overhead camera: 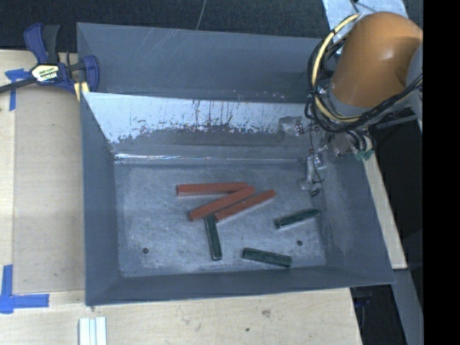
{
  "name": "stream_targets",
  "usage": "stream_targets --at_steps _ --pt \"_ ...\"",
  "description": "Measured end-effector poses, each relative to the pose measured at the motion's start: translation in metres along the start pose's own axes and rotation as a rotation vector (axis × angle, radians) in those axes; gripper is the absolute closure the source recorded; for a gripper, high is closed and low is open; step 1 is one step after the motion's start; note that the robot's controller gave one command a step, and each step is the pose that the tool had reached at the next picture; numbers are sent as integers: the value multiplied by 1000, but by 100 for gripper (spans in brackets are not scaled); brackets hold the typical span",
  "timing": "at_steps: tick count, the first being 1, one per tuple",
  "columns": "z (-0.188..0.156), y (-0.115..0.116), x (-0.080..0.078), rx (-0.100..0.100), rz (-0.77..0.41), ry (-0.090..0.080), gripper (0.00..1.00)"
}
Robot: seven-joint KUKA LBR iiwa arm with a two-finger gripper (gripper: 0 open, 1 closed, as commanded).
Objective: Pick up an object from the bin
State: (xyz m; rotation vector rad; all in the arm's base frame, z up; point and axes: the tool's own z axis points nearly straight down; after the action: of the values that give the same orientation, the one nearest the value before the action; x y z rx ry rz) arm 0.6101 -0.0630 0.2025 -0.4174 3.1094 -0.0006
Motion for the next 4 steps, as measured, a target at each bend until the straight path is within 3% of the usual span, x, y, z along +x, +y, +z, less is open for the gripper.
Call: stream_targets --at_steps 1,2,3,4 --pt "-10 22 -5 1 56 -1 0" --pt "34 23 -5 3 0 -7 0" --pt "89 60 -17 2 -116 0 0" --pt "103 59 14 0 -100 4 0"
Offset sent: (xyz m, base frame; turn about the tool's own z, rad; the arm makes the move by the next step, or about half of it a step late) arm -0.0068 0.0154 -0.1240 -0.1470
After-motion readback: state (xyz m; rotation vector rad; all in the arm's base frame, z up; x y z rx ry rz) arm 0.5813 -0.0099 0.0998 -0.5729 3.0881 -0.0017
